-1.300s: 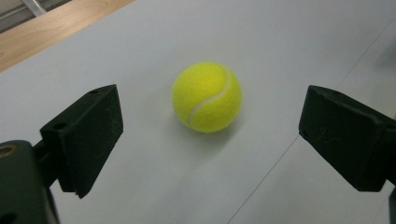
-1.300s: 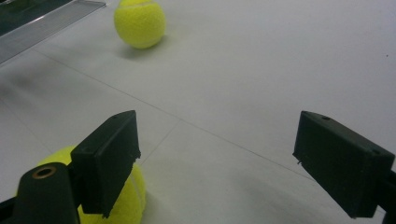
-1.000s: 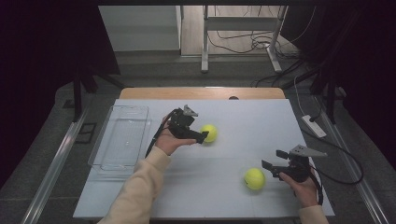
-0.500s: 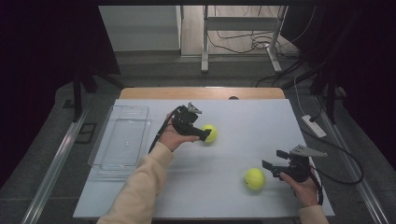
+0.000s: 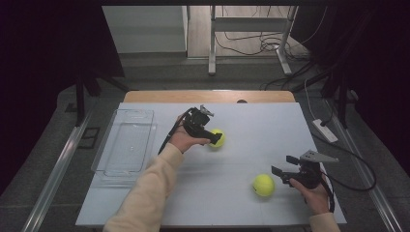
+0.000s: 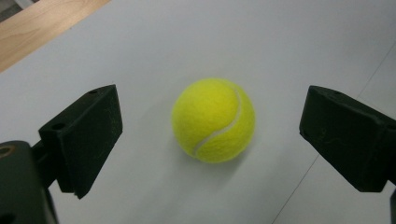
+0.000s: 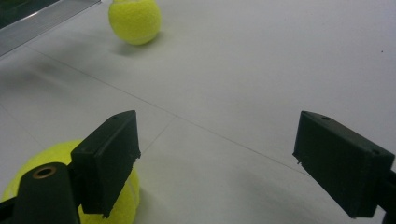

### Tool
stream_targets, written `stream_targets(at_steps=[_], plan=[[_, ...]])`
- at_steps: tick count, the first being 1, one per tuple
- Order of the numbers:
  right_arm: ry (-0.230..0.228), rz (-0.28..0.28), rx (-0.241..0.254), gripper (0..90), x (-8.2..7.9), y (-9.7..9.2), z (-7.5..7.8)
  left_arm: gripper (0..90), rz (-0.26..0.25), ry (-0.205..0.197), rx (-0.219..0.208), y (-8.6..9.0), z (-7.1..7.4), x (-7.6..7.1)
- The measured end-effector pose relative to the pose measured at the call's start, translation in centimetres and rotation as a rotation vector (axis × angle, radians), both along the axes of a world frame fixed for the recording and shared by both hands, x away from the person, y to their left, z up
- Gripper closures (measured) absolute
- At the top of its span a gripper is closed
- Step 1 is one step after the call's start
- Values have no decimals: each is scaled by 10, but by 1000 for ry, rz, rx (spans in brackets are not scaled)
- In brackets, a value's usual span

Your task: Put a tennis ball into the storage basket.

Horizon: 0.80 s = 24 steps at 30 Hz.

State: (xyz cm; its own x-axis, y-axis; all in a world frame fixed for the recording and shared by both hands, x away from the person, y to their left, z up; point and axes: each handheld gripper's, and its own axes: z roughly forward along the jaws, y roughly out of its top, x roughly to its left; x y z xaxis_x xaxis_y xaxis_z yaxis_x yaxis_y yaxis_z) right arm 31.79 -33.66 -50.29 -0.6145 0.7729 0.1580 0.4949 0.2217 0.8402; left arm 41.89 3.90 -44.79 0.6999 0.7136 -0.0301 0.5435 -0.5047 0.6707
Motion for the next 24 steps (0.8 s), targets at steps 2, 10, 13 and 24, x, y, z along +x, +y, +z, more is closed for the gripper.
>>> stream_targets(at_steps=[2,10,13,24], plan=[[1,1,0,144,0,0,0,69,-2,6,-1,-1,-1,1],[0,-1,-3,144,0,-1,0,61,-2,25,0,-6,-6,5],[2,1,-7,143,0,-1,0,59,-3,26,2,-8,-7,7],[1,0,-12,143,0,-1,-1,52,0,49,14,-14,-15,16]])
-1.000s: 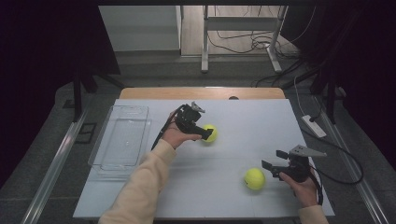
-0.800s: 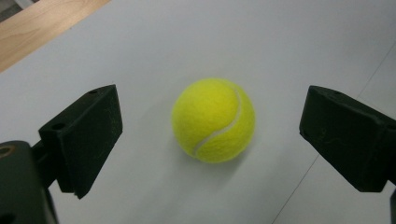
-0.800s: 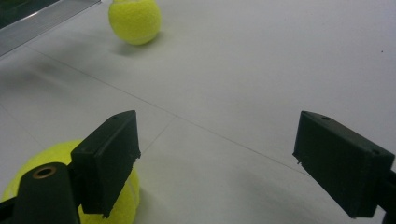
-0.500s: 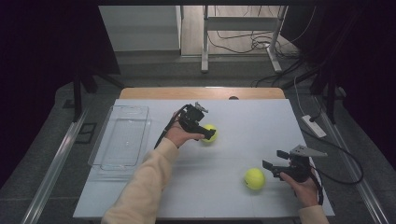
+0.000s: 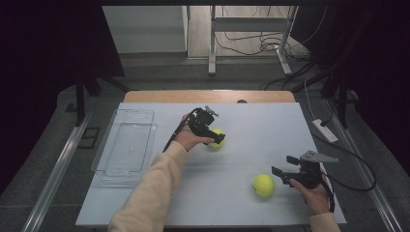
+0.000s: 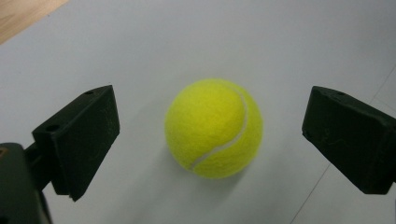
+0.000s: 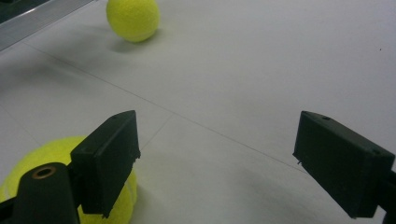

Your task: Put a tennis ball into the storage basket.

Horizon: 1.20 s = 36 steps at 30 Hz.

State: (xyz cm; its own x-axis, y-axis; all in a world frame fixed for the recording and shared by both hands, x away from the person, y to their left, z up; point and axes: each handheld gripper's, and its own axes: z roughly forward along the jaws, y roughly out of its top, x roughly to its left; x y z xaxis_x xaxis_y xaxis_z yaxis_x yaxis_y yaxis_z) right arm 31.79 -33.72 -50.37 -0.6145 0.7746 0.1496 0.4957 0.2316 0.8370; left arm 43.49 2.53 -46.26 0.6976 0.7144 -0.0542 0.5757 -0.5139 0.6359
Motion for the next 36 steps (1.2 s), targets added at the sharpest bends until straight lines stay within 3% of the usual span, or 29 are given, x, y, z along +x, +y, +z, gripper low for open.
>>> stream_targets(at_steps=[21,36], plan=[[4,-6,-2,143,1,-1,-1,50,0,81,39,-14,-28,17],[8,-7,-7,143,1,-2,-2,82,-18,119,58,-24,-43,20]])
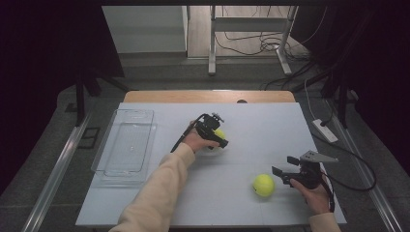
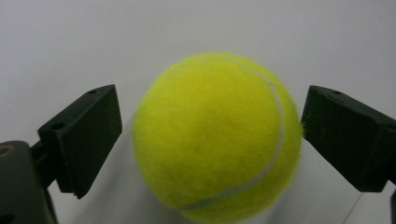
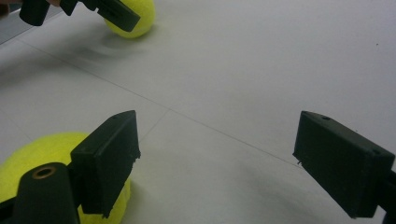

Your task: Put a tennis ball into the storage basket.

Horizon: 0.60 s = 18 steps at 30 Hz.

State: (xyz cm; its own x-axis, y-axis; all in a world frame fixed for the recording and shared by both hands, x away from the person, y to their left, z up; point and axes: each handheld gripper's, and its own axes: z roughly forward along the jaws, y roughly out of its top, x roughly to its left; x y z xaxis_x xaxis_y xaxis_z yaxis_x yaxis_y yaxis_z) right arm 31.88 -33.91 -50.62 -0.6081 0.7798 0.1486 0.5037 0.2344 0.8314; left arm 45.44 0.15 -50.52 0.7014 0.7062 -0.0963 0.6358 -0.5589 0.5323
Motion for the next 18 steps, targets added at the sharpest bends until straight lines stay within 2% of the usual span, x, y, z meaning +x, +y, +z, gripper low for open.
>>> stream_targets(at_steps=[3,5,6,13,18], plan=[[-1,0,-2,143,0,0,0,155,3,-3,12,-1,0,0],[-1,-1,-4,143,0,0,0,240,14,-22,27,-2,-1,-1],[-1,-1,-3,143,0,0,0,251,14,-23,24,-2,-1,-1],[-5,-2,-5,143,0,-1,0,267,3,-28,30,-1,1,-3],[-3,-2,-6,143,0,0,0,268,1,-39,5,2,9,-5]])
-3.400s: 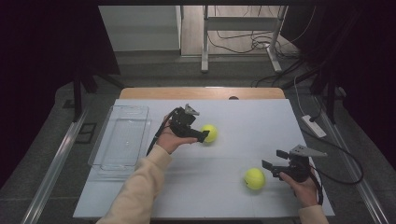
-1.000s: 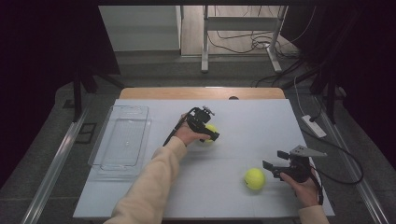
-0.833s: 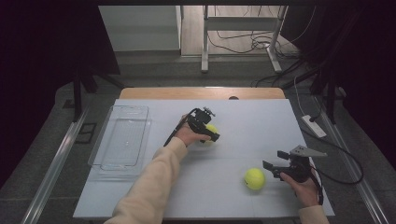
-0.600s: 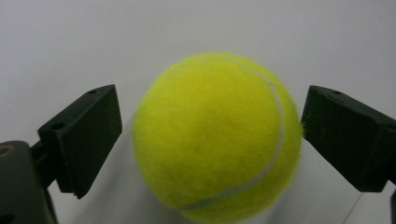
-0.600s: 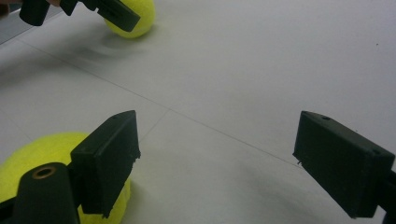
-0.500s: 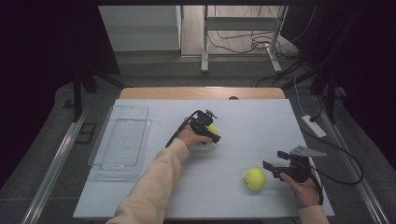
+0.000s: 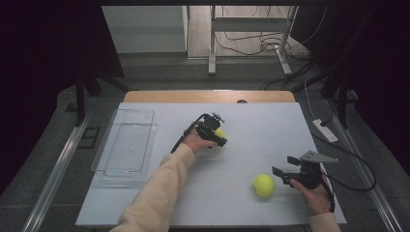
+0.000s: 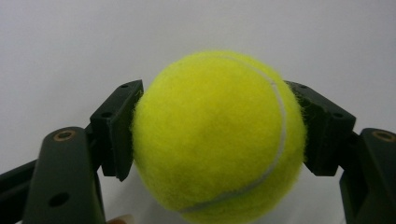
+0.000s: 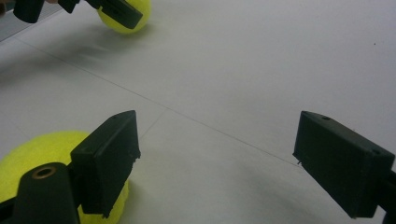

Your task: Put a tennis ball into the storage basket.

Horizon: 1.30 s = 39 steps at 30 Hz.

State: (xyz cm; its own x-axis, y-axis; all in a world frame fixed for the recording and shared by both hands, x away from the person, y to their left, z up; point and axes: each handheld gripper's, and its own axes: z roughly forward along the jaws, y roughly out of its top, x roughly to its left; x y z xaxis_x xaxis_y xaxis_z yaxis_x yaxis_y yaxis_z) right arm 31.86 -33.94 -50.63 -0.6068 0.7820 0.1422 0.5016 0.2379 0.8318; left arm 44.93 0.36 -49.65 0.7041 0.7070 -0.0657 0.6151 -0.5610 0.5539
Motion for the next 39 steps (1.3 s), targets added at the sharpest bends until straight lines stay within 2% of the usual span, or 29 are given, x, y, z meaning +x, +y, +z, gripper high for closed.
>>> stream_targets(at_steps=[7,14,22,39], plan=[[1,-3,1,143,0,0,0,268,2,-8,-25,4,8,-5],[0,-4,1,143,0,0,0,268,4,-39,-39,10,18,-13],[-6,-4,-2,144,0,0,0,268,7,-47,-30,13,21,-16],[-5,-4,-4,145,0,1,0,267,16,-118,-63,25,40,-26]])
